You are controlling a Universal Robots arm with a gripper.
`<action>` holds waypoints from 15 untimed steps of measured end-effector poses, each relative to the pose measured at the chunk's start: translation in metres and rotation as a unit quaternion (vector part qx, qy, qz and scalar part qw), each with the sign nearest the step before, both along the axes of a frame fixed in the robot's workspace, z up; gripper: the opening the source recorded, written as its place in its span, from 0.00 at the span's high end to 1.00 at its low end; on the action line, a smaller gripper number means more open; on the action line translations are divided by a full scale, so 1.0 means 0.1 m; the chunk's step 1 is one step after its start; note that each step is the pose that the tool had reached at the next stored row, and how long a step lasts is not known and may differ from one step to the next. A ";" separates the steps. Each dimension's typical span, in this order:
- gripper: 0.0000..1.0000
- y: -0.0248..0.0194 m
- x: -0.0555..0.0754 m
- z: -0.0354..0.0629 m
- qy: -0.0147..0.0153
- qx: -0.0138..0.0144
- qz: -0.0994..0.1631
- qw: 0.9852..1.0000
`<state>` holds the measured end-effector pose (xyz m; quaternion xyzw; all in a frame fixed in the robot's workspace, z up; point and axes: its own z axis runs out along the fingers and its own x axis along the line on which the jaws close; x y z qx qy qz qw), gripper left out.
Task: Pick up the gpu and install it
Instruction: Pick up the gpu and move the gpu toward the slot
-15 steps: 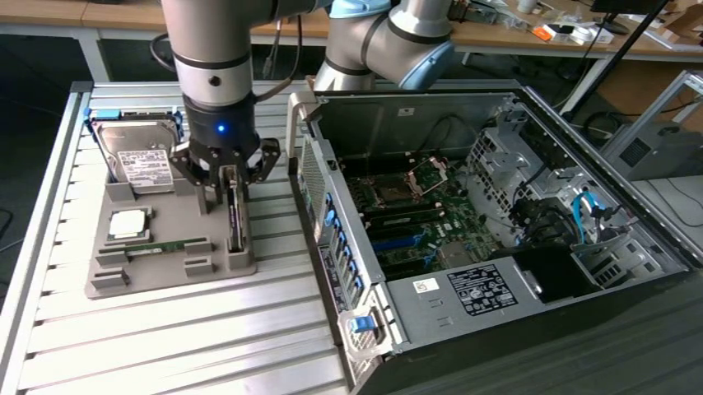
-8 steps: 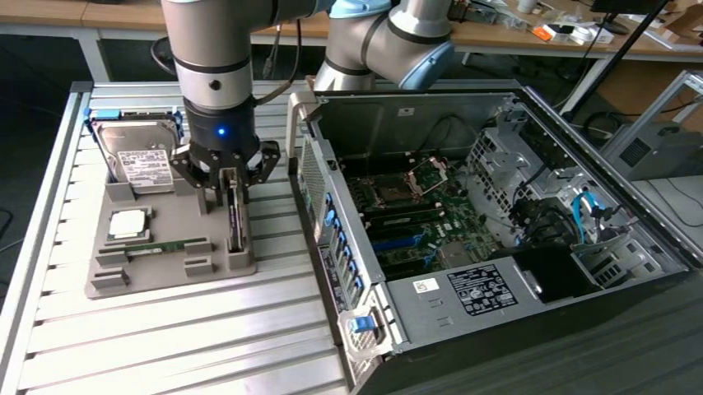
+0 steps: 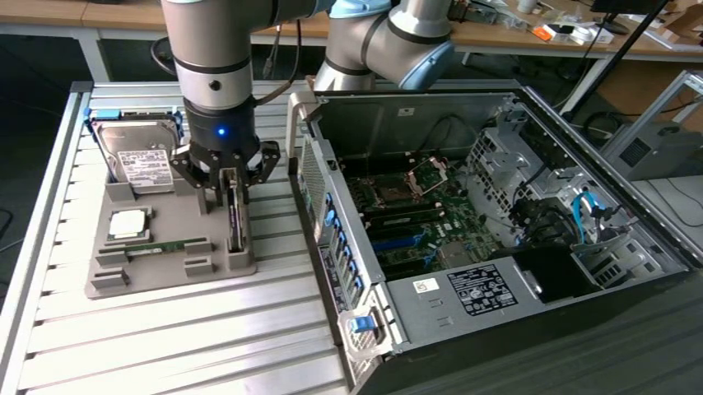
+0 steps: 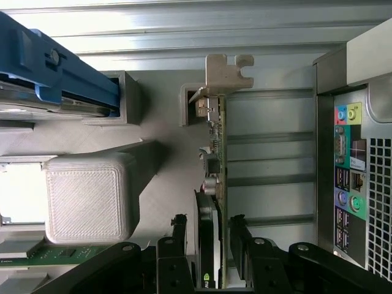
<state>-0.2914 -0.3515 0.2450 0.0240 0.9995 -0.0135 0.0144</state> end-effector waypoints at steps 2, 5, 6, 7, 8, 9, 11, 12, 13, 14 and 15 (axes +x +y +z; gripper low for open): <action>0.58 0.000 0.00 0.000 0.000 0.000 0.000 1.000; 0.66 0.000 0.00 0.000 0.000 0.000 0.000 1.000; 0.66 0.000 0.00 0.000 0.000 0.000 0.000 1.000; 0.72 0.000 0.00 0.000 0.000 0.000 0.000 1.000; 0.73 0.000 0.00 0.000 0.000 0.000 0.000 1.000; 0.73 0.000 0.00 0.000 0.000 0.000 0.000 1.000; 0.73 0.000 0.00 0.000 0.000 0.000 0.000 1.000; 0.73 0.000 0.00 0.000 0.000 0.000 0.000 1.000; 0.73 0.000 0.00 0.000 0.000 0.000 0.000 1.000; 0.73 0.000 0.00 0.000 0.000 0.000 0.000 1.000; 0.73 0.000 0.00 0.000 0.000 0.000 0.000 1.000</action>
